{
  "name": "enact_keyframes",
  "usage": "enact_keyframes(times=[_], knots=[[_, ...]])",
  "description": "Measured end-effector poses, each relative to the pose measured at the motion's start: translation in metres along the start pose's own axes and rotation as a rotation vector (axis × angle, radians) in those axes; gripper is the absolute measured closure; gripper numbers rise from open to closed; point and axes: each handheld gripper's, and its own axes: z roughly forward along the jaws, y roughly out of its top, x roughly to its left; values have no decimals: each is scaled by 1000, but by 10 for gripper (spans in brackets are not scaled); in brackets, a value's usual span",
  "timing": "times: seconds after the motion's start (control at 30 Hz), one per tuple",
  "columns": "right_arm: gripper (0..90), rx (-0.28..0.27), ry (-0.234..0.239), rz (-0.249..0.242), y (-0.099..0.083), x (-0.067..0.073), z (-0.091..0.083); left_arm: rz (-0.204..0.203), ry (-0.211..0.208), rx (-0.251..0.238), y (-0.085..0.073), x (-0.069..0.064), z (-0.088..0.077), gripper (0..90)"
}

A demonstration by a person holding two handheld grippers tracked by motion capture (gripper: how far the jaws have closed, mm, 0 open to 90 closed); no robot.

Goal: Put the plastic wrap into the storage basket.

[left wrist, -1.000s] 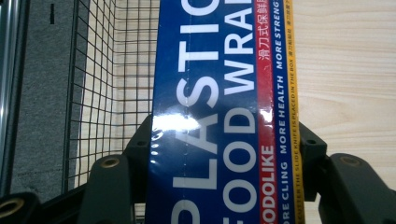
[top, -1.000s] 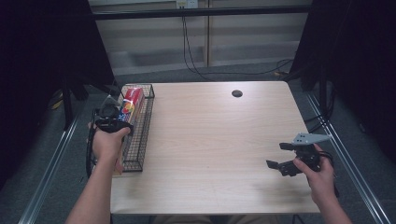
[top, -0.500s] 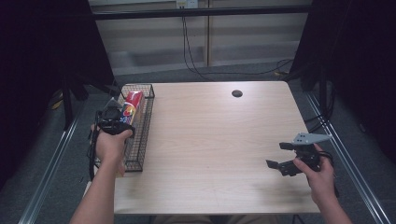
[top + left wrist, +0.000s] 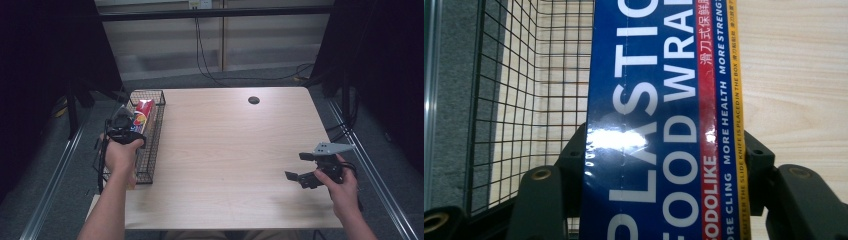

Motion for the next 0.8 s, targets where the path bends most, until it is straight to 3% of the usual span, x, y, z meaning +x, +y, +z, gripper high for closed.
enact_keyframes(times=[0.37,0.8], knots=[[63,1,-1,-2,0,0,1,-17,-16,20,0,-1,5,416],[63,2,2,-7,0,0,1,-37,1,31,1,-3,8,413]])
